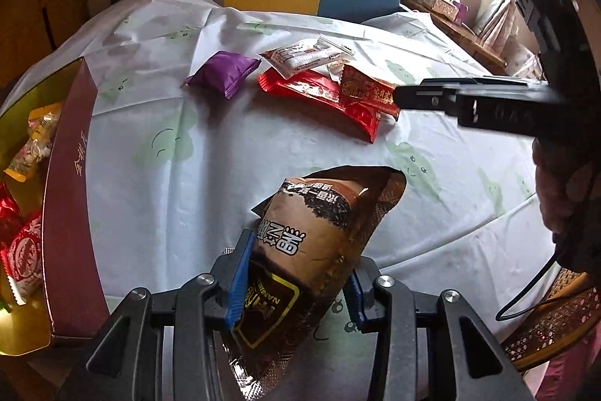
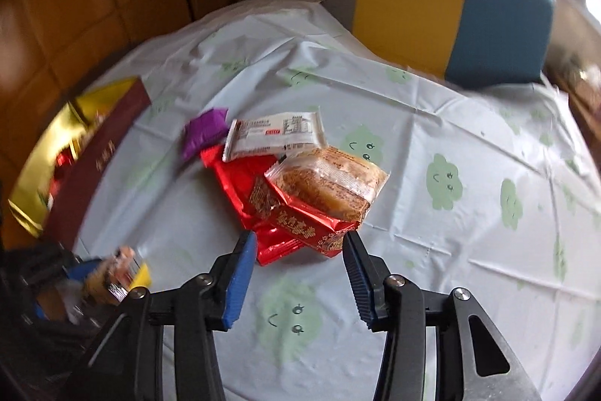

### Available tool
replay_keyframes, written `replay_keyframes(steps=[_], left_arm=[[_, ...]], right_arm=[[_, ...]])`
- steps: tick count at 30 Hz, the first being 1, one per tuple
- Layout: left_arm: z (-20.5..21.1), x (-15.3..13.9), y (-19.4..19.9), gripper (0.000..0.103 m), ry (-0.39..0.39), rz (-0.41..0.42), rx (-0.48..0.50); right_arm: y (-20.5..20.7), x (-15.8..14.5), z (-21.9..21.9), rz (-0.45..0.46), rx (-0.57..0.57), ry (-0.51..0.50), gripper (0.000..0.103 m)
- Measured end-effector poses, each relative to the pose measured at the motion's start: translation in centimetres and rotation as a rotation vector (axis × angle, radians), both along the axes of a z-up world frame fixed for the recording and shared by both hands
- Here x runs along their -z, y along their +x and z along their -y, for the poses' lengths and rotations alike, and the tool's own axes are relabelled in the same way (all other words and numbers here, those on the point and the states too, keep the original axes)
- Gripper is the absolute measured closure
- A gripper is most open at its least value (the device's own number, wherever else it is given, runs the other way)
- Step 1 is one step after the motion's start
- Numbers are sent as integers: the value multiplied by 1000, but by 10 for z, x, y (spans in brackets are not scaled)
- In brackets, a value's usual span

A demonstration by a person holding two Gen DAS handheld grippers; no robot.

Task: Organize snacks
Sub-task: 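Lift the chocolate bar with the left tool while the right tool grasps a red-gold candy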

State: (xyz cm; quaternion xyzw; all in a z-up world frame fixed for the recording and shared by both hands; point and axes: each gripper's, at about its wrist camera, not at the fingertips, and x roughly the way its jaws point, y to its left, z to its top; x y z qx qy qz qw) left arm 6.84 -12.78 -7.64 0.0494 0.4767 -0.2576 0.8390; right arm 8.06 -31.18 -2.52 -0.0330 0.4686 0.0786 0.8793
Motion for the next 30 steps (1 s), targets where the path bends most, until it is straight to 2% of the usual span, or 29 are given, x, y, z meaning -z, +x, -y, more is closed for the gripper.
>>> replay_keyframes(steps=[5,7,10,12,13,15,17,20,24,26,30], left_arm=[[-1,0,0,60,-14,-2,-2],[-2,0,1,60,-22,-6,-6],[-4,1,2,60,-32,-12,-9],[-6,1,3,60,-47,-24,-15],[-7,1,4,60,-54,-29,-19],[-8,1,4,60,-63,-34,-22],[-8,1,4,60,-64,-32,-20],[-6,2,3,60,-55,-20,-22],[-5,2,1,60,-49,-11,-26],[-6,2,1,60,-58,-16,-32],[-8,2,2,60,-62,-19,-40]], right_arm=[[10,2,-19,1,-118,-131,55],[17,9,-30,-18,-181,-198,55],[26,22,-39,-40,-217,-289,55],[32,30,-40,-56,-215,-328,66],[34,29,-37,-57,-194,-308,66],[34,22,-30,-59,-163,-248,77],[28,12,-23,-68,-137,-186,81],[15,0,-15,-92,-115,-88,81],[-5,-6,-2,-169,-76,63,81],[-12,2,5,-214,-41,104,81],[-15,26,16,-269,20,98,80]])
